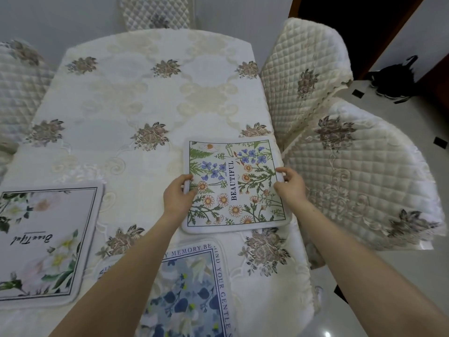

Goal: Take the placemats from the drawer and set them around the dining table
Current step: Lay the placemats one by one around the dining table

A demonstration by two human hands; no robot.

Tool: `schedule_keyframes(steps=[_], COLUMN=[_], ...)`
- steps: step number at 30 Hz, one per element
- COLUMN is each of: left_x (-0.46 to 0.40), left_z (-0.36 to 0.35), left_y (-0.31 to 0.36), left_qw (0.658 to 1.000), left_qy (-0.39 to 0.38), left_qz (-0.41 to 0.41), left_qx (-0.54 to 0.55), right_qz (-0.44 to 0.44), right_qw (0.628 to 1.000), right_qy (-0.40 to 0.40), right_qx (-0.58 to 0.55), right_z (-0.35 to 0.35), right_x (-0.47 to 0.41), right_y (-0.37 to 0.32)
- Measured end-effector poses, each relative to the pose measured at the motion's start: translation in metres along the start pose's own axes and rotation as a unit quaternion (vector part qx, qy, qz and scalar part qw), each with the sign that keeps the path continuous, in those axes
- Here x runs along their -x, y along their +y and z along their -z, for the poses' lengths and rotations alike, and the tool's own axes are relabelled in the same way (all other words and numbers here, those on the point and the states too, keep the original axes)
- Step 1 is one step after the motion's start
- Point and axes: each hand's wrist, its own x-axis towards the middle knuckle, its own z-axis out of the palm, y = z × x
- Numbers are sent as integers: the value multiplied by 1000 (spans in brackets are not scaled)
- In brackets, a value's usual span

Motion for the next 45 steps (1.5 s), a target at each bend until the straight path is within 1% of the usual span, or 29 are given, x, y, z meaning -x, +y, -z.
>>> schedule_keyframes(steps=[6,13,22,27,29,32,34,37,41,43,45], left_x=[11,32,7,2,5,11,11,10,13,14,15], left_z=[-3,-2,-7,-13,-14,-15,-16,-19,-25,-27,-27], left_y=[-22,-33,-12,-10,-12,-18,-21,-25,-32,-36,-43], left_qw=[1000,999,999,999,999,999,999,996,978,962,933], left_qy=[-22,-23,-18,-19,-32,-36,-26,-13,-2,4,-13], left_qz=[11,7,-24,2,5,-18,-36,-61,-118,-142,-186], left_qx=[14,34,21,27,35,30,7,-69,-170,-235,-307], right_qz=[-34,-34,1,15,26,44,55,71,127,143,164], right_qw=[999,999,999,999,999,995,994,992,979,971,959], right_qy=[0,6,34,35,39,52,41,32,45,35,24], right_qx=[2,13,-10,5,21,77,87,96,151,189,232], right_z=[-2,-1,-1,-1,-2,-5,-7,-8,-17,-21,-24], right_x=[8,21,8,0,-1,1,5,8,12,13,12], right_y=[12,21,22,20,21,25,29,34,44,51,58])
